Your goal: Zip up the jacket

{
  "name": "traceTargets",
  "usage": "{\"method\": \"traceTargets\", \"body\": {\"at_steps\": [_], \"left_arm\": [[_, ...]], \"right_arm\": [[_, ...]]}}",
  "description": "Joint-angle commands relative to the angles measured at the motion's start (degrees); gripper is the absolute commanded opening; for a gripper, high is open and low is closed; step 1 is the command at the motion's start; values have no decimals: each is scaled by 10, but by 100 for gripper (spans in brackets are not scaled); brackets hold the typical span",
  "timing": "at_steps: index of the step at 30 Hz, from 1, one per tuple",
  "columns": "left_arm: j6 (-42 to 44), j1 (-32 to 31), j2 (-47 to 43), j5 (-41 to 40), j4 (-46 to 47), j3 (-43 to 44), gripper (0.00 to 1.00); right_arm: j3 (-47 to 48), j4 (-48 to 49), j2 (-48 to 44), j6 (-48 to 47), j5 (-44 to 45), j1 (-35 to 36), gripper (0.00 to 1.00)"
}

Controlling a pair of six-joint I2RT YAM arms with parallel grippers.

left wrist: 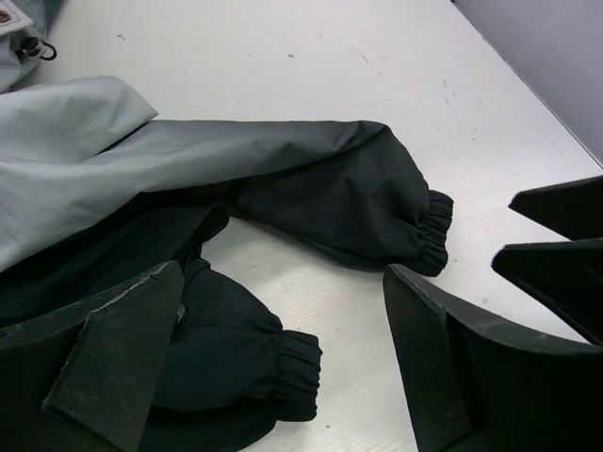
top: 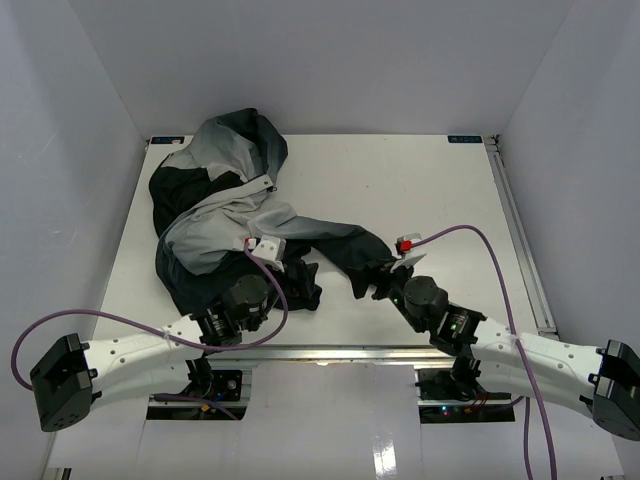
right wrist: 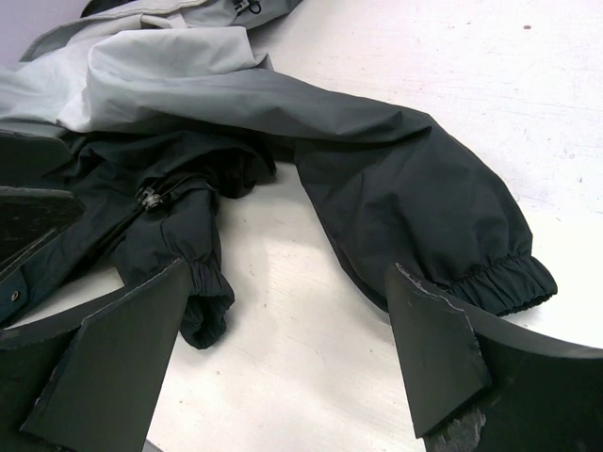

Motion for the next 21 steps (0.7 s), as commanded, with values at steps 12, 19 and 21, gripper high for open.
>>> {"method": "traceTargets", "body": {"at_steps": [12,19,21], "left_arm": [[-251,261,101,18,-301,119,98],[-192,341,216,121,-201,157,69],[-174,343,257,124,-194,181,45]], "right_arm": [[26,10,4,11,22,3,90],[21,13,-17,10,14,3,90],[19,18,-18,8,13,4,90]]}}
